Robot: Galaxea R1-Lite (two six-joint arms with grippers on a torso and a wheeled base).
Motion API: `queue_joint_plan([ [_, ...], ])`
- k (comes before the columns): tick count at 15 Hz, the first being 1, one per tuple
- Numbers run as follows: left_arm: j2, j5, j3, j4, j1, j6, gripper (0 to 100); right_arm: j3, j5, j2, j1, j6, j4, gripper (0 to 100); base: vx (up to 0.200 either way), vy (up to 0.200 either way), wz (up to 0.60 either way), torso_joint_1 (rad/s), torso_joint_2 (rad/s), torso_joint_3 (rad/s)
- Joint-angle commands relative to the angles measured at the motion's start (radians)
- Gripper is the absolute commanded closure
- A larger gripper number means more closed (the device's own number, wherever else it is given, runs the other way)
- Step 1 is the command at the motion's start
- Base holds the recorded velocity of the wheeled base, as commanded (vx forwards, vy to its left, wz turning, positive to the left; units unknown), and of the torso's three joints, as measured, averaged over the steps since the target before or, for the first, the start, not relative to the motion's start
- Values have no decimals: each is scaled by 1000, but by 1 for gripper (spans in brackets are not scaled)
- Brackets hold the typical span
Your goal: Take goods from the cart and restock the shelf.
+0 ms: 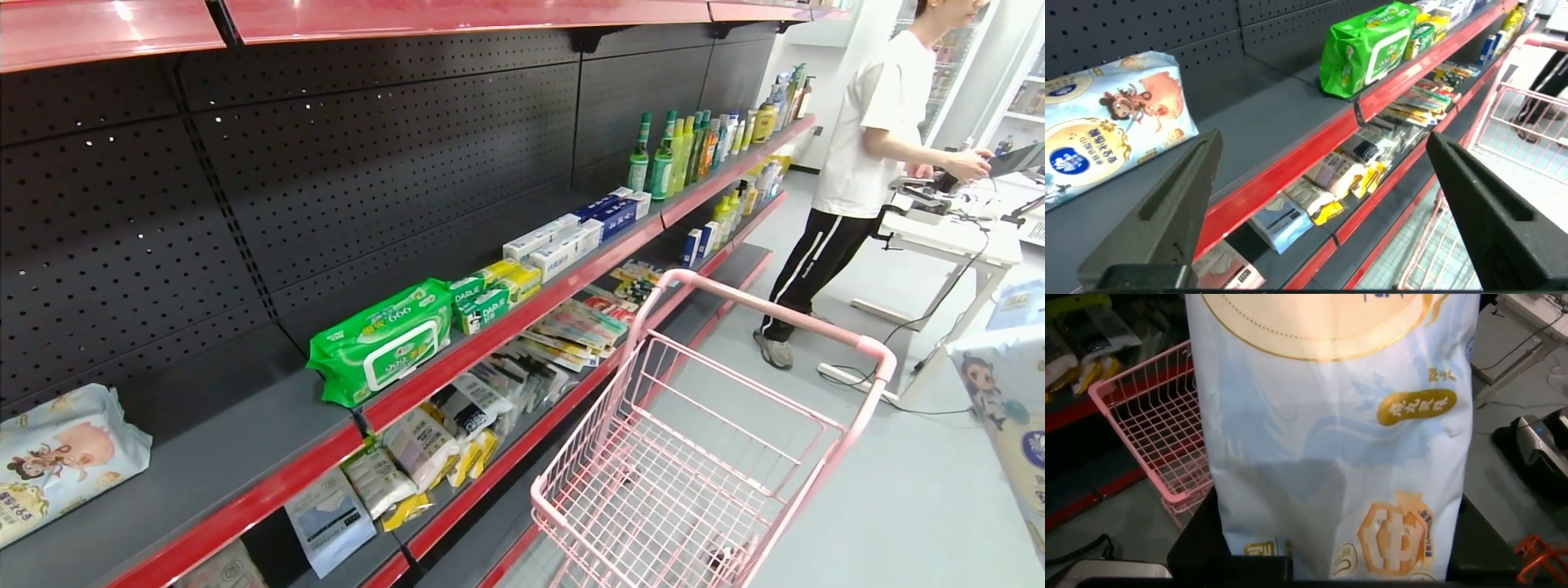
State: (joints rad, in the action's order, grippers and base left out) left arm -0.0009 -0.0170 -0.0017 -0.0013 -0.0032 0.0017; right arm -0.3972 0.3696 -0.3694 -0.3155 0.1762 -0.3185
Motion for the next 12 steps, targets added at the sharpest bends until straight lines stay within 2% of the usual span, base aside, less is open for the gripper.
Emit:
queue_joint_plan([
  [1,1,0,0,0,0,0,0,0,2,-17,1,0,1,100,0,0,0,0,0,0],
  [12,1,0,0,0,0,1,0,1,2,-31,1,5,1,100,0,0,600,3,1,3],
])
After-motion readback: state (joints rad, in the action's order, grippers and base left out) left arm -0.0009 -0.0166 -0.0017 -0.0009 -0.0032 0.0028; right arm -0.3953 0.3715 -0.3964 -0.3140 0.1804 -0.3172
